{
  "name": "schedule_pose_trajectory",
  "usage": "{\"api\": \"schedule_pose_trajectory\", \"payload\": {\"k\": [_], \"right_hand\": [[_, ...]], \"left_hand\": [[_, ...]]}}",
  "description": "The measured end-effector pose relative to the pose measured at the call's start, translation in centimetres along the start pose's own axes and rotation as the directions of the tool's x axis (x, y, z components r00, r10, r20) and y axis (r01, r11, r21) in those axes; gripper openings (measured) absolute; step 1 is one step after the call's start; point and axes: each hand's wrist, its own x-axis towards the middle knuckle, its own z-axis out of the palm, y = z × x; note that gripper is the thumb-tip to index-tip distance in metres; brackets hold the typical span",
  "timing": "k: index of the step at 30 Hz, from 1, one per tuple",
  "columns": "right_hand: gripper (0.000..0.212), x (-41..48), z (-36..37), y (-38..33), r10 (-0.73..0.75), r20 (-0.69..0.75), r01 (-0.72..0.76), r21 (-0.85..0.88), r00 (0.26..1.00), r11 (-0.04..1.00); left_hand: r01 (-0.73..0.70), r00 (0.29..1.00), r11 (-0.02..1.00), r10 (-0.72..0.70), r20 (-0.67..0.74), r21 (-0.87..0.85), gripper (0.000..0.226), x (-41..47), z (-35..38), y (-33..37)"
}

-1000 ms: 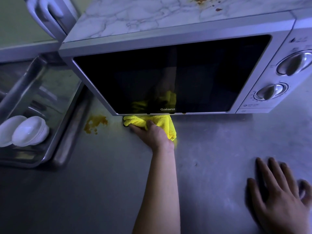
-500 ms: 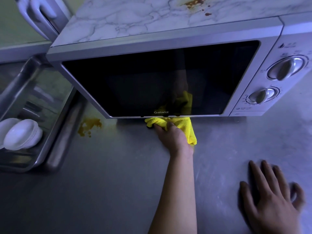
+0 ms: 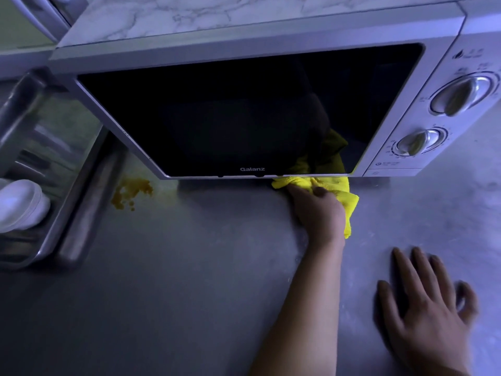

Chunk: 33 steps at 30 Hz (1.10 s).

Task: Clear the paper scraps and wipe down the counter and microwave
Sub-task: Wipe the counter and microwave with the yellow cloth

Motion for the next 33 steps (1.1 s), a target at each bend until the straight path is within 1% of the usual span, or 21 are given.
{"api": "schedule_pose_trajectory", "payload": {"k": [3,5,7,9,11,12,14,15,17,19,21,22,24,26,27,28,29,30,31,32,33], "right_hand": [[0.068,0.3,0.4,0.3,-0.024,0.016,0.024,-0.002,1.0,1.0],[0.069,0.2,0.5,0.4,-0.018,0.033,0.018,-0.009,0.999,1.0],[0.069,0.1,0.8,0.7,-0.033,0.029,0.033,-0.023,0.999,0.999],[0.068,0.1,1.1,1.0,-0.042,0.019,0.043,-0.05,0.999,0.998],[0.063,0.0,1.3,1.2,-0.034,0.009,0.035,-0.085,0.999,0.996],[0.062,-0.1,1.4,1.2,-0.025,0.01,0.025,-0.102,1.0,0.994],[0.065,-0.3,1.4,1.5,-0.014,0.017,0.016,-0.13,1.0,0.991],[0.068,-0.2,1.5,1.3,-0.032,0.021,0.034,-0.131,0.999,0.991],[0.075,0.0,1.2,1.3,-0.067,0.047,0.072,-0.108,0.997,0.992],[0.077,0.1,1.0,1.5,-0.073,0.09,0.081,-0.096,0.993,0.992],[0.076,0.1,0.9,1.8,-0.083,0.084,0.09,-0.075,0.993,0.993],[0.072,0.1,1.0,1.9,-0.082,0.073,0.087,-0.067,0.994,0.994],[0.068,0.1,1.2,1.9,-0.07,0.062,0.074,-0.075,0.996,0.994],[0.067,0.2,1.5,1.9,-0.061,0.067,0.067,-0.09,0.996,0.994],[0.067,0.1,1.5,1.9,-0.058,0.075,0.065,-0.092,0.995,0.994],[0.068,0.1,1.5,1.9,-0.054,0.086,0.062,-0.093,0.995,0.994],[0.068,0.1,1.5,1.9,-0.052,0.097,0.061,-0.092,0.994,0.994],[0.068,0.1,1.4,1.9,-0.051,0.107,0.061,-0.089,0.993,0.994],[0.068,0.1,1.4,1.8,-0.052,0.115,0.062,-0.087,0.992,0.994],[0.068,0.1,1.3,1.8,-0.054,0.123,0.065,-0.084,0.991,0.994],[0.068,0.1,1.2,1.7,-0.057,0.132,0.068,-0.081,0.99,0.994]], "left_hand": [[-0.067,0.997,0.985,0.059,0.05,0.158,0.057,0.0,0.0,0.2],[-0.087,0.992,0.966,0.062,0.109,0.245,0.05,-0.7,-0.3,0.4],[-0.12,0.964,0.954,0.046,0.262,0.275,0.04,-1.7,-0.2,0.8],[-0.116,0.883,0.968,-0.003,0.469,0.224,0.031,-3.0,0.3,0.5],[-0.02,0.781,0.997,-0.03,0.624,0.073,0.023,-4.6,0.3,0.0],[0.048,0.749,0.999,-0.033,0.662,-0.004,0.019,-5.2,0.0,-0.5],[0.173,0.736,0.977,-0.045,0.675,-0.123,0.014,-6.2,-1.5,-2.2],[0.227,0.76,0.959,-0.068,0.647,-0.167,0.015,-6.4,-2.8,-3.1],[0.384,0.781,0.878,-0.144,0.608,-0.285,0.026,-7.1,-5.7,-4.8],[0.561,0.715,0.724,-0.18,0.676,-0.401,0.04,-7.9,-9.2,-5.8],[0.637,0.656,0.621,-0.126,0.744,-0.457,0.052,-9.0,-12.6,-6.0],[0.627,0.666,0.619,-0.108,0.738,-0.474,0.056,-9.6,-14.1,-5.8],[0.501,0.756,0.726,-0.101,0.647,-0.472,0.058,-10.5,-16.8,-5.0],[0.235,0.864,0.863,0.025,0.503,-0.448,0.063,-11.2,-19.8,-3.9],[0.081,0.891,0.907,0.119,0.438,-0.412,0.068,-11.5,-21.4,-3.3],[-0.071,0.878,0.933,0.226,0.421,-0.353,0.073,-11.8,-22.9,-2.5],[-0.223,0.816,0.934,0.335,0.471,-0.278,0.074,-12.3,-24.2,-1.8],[-0.355,0.747,0.919,0.39,0.538,-0.174,0.075,-12.8,-25.0,-1.6],[-0.459,0.705,0.888,0.388,0.593,-0.035,0.075,-12.9,-25.5,-2.2],[-0.529,0.691,0.841,0.346,0.635,0.117,0.075,-12.9,-25.4,-3.3],[-0.584,0.689,0.76,0.277,0.67,0.286,0.074,-13.0,-24.8,-4.6]]}}
